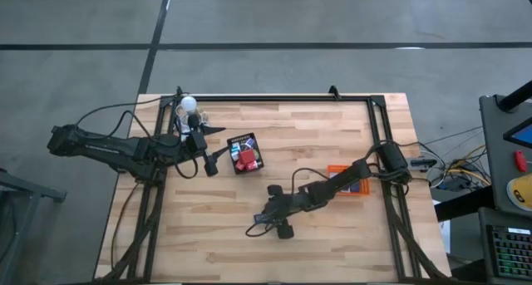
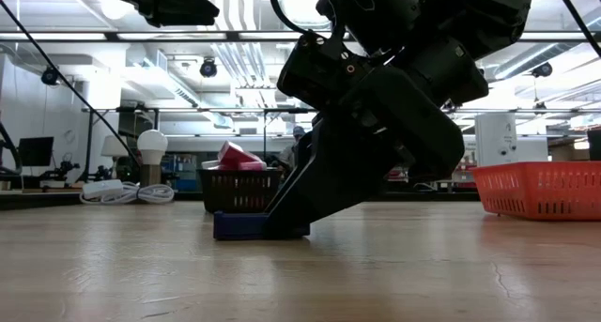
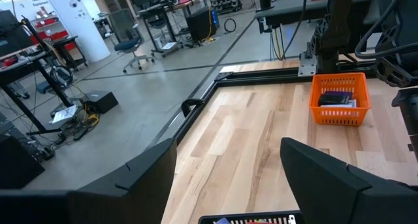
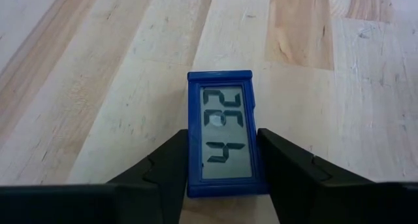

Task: Pick & Place Office items
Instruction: Put the dark blue digital clock in the orange bin

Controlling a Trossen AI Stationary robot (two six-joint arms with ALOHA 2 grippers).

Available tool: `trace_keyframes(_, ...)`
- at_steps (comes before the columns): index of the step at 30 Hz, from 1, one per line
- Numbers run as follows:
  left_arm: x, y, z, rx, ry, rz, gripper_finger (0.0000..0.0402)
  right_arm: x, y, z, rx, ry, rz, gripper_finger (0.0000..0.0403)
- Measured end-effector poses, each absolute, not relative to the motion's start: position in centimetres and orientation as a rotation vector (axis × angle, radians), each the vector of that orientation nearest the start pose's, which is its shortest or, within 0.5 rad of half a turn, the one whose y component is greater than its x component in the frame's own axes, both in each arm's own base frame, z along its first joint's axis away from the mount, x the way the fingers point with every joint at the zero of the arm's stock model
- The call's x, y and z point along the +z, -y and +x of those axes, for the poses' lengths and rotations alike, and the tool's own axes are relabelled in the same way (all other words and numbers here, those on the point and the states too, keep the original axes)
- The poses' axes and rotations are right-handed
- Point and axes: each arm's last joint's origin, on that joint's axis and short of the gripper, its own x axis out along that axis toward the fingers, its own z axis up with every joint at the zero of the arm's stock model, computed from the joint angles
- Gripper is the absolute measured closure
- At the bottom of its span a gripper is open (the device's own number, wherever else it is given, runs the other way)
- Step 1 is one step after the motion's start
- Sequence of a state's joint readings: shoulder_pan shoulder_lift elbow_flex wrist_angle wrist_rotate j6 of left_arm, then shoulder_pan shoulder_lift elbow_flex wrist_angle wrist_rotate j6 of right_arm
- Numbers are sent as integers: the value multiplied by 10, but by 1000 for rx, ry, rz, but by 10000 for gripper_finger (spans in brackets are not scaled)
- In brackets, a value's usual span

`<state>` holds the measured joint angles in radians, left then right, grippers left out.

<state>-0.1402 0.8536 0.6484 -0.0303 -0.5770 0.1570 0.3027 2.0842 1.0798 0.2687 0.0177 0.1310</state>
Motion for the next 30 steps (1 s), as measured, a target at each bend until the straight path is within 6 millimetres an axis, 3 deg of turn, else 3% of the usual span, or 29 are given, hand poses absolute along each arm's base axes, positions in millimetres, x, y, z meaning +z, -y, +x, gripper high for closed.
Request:
trace_keyframes(13, 290, 11, 188, 417, -256, 237, 126, 104, -118, 384, 219, -724, -2, 236)
trace_keyframes(30, 289, 11, 188, 416, -264, 240, 126, 160, -111, 382, 216, -614, 5, 231)
